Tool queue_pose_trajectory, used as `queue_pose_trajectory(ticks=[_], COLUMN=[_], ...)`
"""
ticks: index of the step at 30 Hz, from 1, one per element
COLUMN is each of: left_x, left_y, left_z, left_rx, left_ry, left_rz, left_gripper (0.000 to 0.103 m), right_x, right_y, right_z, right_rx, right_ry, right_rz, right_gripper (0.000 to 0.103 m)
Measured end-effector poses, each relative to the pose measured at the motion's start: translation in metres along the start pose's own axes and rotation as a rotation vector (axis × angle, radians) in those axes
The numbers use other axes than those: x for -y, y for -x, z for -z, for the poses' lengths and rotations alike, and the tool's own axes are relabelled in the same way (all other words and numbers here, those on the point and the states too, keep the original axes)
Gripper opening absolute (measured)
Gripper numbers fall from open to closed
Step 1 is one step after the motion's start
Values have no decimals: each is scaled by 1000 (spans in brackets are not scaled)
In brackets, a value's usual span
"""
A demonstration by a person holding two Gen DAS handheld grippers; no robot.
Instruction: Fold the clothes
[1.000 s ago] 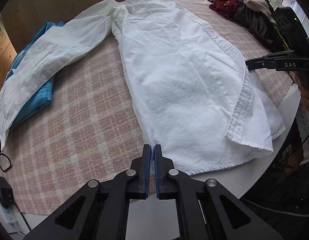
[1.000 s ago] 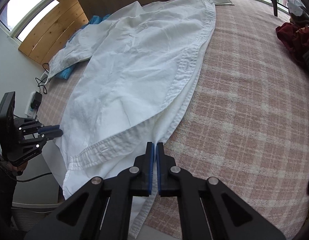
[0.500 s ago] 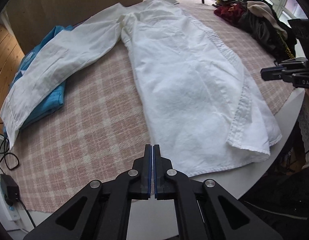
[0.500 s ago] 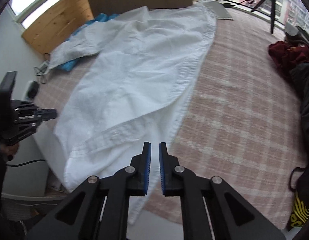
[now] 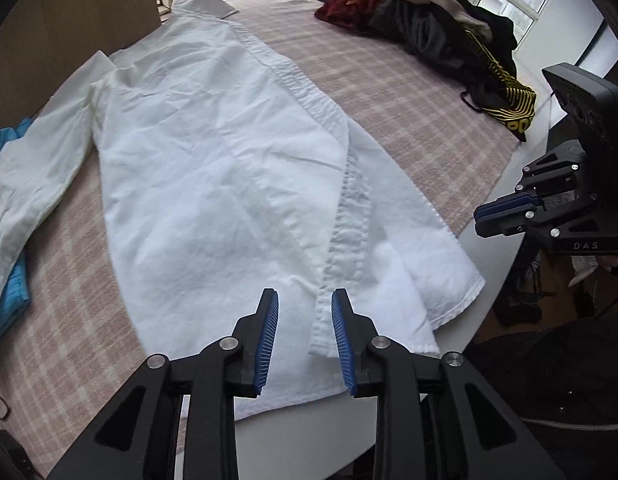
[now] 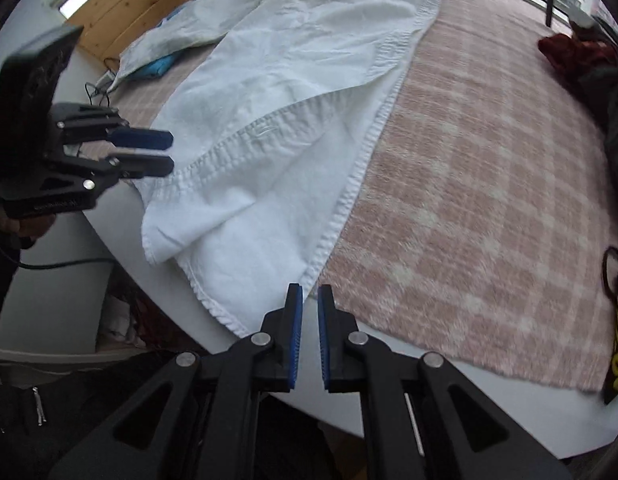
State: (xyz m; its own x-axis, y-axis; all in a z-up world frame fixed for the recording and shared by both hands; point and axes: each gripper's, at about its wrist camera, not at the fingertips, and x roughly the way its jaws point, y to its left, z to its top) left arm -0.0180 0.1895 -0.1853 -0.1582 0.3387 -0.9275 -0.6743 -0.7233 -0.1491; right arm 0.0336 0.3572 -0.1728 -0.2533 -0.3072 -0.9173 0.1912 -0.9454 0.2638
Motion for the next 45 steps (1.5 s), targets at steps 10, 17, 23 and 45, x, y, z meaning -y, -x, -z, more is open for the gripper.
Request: queue_pose_trajectory(ticks=[10, 17, 23, 45], left_x=[-10, 51, 73, -97], left_y=[-14, -6, 20, 7], left_z=[-14, -23, -28, 47], left_rx=[-37, -11, 56, -29], left_ry=[-60, -129, -159, 326], left_rz=[-214, 76, 56, -172], left_gripper=[10, 4, 15, 41], right_x=[18, 24, 26, -62], right_y=[41, 43, 34, -51], right_z=[27, 31, 33, -29], right_rx=[110, 112, 91, -33], right_ry=[-110, -131, -137, 137], right_rz=[-32, -51, -68, -6], right_gripper=[8, 8, 8, 7])
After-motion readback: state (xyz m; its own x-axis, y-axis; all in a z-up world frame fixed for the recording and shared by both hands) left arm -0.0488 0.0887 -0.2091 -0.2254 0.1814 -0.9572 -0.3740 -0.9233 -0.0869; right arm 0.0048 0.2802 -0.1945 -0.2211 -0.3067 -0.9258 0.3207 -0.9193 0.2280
